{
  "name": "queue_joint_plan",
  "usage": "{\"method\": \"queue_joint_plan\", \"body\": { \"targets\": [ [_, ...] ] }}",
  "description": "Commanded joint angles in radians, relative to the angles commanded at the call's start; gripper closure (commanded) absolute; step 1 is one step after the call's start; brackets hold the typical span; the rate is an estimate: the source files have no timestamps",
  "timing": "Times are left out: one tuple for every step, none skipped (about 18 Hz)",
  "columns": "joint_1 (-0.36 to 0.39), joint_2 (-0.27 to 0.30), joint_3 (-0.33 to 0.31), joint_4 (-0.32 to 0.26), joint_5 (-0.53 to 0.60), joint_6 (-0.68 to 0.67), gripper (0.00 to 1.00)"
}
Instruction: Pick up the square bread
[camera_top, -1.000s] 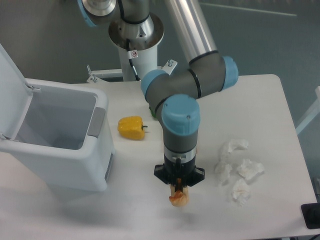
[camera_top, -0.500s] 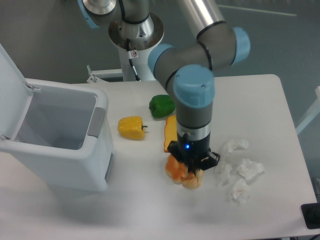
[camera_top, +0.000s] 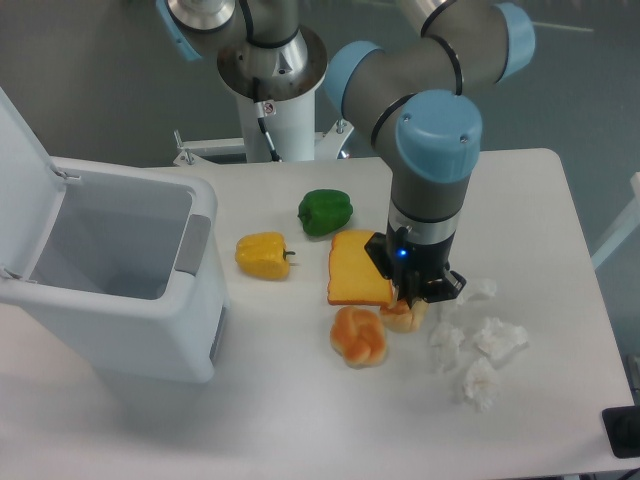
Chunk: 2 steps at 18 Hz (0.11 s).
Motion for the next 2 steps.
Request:
{"method": "queue_joint_plan", "body": {
  "targets": [
    [0.000,0.000,-0.002,-0.002,0.000,0.005,0.85],
    [0.002,0.000,-0.002,-0.002,0.002,0.005,0.85]
  ]
}}
